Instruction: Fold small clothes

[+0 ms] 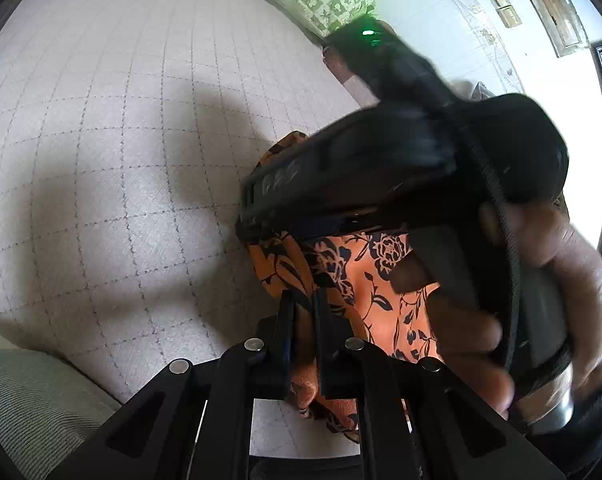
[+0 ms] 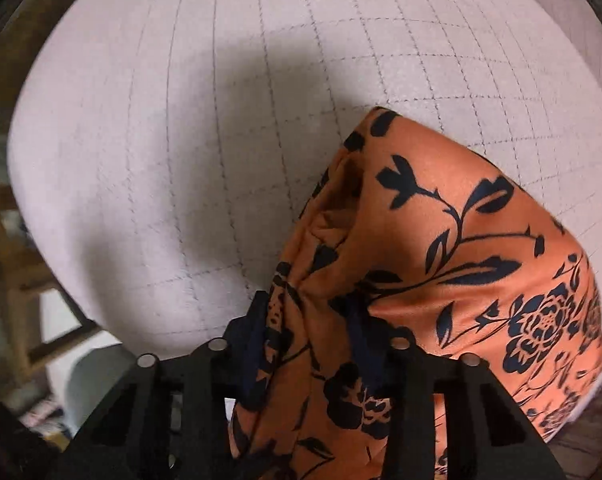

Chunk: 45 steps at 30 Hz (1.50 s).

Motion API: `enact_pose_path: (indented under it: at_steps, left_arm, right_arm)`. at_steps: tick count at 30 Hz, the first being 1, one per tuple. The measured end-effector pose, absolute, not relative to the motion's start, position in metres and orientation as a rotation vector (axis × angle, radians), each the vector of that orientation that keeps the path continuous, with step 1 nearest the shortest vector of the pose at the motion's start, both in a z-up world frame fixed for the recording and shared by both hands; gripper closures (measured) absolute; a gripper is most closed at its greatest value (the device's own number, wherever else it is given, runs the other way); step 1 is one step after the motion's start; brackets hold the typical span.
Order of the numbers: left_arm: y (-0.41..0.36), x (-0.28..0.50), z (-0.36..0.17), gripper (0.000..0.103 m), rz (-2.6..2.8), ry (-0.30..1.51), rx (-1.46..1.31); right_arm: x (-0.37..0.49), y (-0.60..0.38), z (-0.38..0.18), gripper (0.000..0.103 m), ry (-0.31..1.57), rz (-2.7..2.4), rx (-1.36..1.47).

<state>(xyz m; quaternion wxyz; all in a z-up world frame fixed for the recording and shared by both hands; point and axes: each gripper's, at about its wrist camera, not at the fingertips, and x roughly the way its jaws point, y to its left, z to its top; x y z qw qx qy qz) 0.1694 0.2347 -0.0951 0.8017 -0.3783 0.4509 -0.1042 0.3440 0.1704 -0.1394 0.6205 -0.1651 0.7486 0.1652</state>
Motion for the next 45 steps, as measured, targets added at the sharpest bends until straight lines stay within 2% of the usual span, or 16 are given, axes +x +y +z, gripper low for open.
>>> enact_pose_path:
  at_steps: [1,4,10,16,21,32,41,45]
  left_arm:
    - [0.234,0.170,-0.094,0.097,-0.225,0.963,-0.812]
    - [0.230,0.166,-0.085,0.097,-0.242,0.914,-0.799]
    - [0.212,0.142,-0.038,0.097,-0.268,0.759,-0.676]
    - [0.141,0.118,0.021,0.099,-0.353,0.738,-0.509]
    - [0.074,0.105,0.071,0.100,-0.435,0.707,-0.333]
    - [-0.034,0.128,0.089,0.101,-0.559,0.799,-0.146]
    - [-0.133,0.166,0.064,0.101,-0.656,0.924,-0.001]
    - [-0.166,0.199,0.029,0.101,-0.653,1.026,0.031]
  right_arm:
    - [0.341,0.172,-0.139,0.083,1.700,0.370,-0.420]
    - [0.340,0.163,-0.122,0.092,1.653,0.392,-0.355]
    - [0.328,0.084,-0.047,0.093,1.458,0.558,-0.029]
    - [0.289,-0.022,0.010,0.093,1.251,0.650,0.197]
    - [0.271,-0.102,0.035,0.093,1.148,0.672,0.354]
    - [0.255,-0.232,0.023,0.094,1.042,0.617,0.656]
    - [0.230,-0.337,-0.041,0.094,0.944,0.543,0.959]
    - [0.239,-0.362,-0.086,0.093,0.982,0.462,1.007]
